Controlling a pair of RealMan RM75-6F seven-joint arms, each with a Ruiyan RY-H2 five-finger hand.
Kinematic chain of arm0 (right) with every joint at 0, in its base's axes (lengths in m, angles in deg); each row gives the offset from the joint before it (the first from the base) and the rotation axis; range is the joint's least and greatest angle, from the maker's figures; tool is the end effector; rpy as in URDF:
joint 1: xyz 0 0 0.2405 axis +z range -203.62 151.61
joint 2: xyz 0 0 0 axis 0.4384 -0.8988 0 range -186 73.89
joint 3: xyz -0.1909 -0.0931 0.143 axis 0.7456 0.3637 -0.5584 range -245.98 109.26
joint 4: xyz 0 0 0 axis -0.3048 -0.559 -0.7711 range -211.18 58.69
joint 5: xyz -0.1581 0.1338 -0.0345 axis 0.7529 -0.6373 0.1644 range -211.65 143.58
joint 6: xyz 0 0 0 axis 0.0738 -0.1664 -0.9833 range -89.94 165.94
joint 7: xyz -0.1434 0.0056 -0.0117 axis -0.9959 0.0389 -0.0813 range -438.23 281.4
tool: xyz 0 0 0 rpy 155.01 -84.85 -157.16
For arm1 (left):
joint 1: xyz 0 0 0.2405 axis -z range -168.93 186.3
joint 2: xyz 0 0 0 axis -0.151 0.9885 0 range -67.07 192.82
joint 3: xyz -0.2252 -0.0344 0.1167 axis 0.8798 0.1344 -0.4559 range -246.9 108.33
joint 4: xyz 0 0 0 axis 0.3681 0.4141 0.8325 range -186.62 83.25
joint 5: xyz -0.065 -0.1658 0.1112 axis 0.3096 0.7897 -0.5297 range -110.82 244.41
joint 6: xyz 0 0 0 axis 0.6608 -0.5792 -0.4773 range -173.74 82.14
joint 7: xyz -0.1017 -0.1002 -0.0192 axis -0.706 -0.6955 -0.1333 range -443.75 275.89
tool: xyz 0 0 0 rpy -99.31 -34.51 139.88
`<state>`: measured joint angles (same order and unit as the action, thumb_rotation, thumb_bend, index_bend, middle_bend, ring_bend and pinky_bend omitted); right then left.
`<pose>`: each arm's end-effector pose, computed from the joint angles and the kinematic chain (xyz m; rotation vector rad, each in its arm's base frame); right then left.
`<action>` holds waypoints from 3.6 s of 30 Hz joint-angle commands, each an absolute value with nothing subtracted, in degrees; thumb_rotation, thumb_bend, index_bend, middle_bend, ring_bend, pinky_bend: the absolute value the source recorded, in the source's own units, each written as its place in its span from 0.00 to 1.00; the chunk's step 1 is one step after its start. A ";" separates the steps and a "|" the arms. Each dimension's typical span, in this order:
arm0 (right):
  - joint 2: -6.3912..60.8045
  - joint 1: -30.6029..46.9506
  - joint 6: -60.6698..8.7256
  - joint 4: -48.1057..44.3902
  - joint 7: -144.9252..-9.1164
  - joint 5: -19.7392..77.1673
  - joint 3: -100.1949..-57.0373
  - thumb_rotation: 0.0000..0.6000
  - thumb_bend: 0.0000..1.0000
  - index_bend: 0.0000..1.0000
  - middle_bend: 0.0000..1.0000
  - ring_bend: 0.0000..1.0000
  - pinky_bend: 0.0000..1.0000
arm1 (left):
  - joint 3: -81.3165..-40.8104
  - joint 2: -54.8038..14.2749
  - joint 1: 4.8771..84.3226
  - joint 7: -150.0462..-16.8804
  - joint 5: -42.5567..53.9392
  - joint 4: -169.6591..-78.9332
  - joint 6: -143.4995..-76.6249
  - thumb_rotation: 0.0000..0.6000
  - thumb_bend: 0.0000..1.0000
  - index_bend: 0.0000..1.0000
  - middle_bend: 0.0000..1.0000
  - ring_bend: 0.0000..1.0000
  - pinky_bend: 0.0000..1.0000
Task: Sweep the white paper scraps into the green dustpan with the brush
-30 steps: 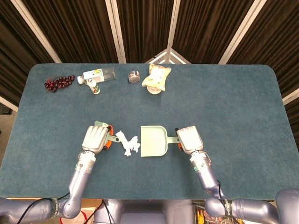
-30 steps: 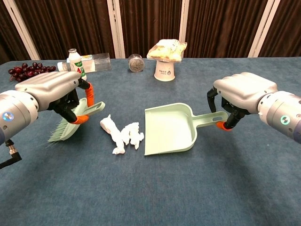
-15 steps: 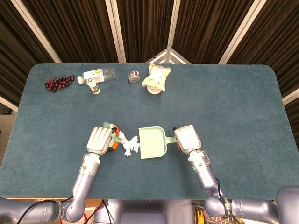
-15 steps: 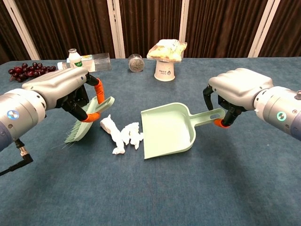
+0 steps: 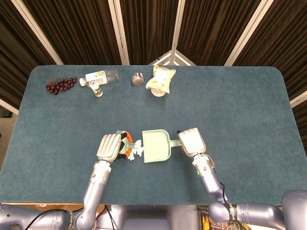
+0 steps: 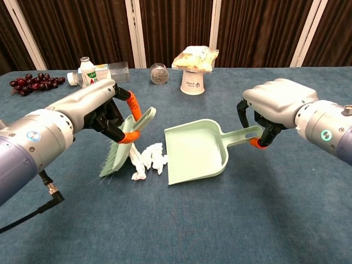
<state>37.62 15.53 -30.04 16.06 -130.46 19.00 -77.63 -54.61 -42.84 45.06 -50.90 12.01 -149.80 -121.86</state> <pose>-0.1332 -0.3160 -0.0260 1.8182 -0.6738 0.6744 -0.0827 0.2779 -0.0494 -1.5281 -1.2483 -1.1171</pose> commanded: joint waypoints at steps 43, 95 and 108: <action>37.67 15.76 -31.52 17.33 -130.95 19.18 -76.42 1.00 0.34 0.56 0.91 0.90 0.87 | -45.84 -59.22 49.41 -69.37 0.26 -139.98 -123.06 1.00 0.68 0.80 1.00 1.00 1.00; 38.02 15.65 -32.07 17.59 -131.51 18.34 -75.53 1.00 0.34 0.56 0.91 0.90 0.87 | -52.03 -48.36 44.46 -67.55 1.02 -148.11 -119.57 1.00 0.67 0.80 1.00 1.00 1.00; 38.13 15.37 -32.43 17.81 -131.61 18.31 -75.35 1.00 0.34 0.56 0.91 0.90 0.87 | -52.35 -44.12 43.50 -64.37 0.58 -151.47 -120.20 1.00 0.67 0.81 1.00 1.00 1.00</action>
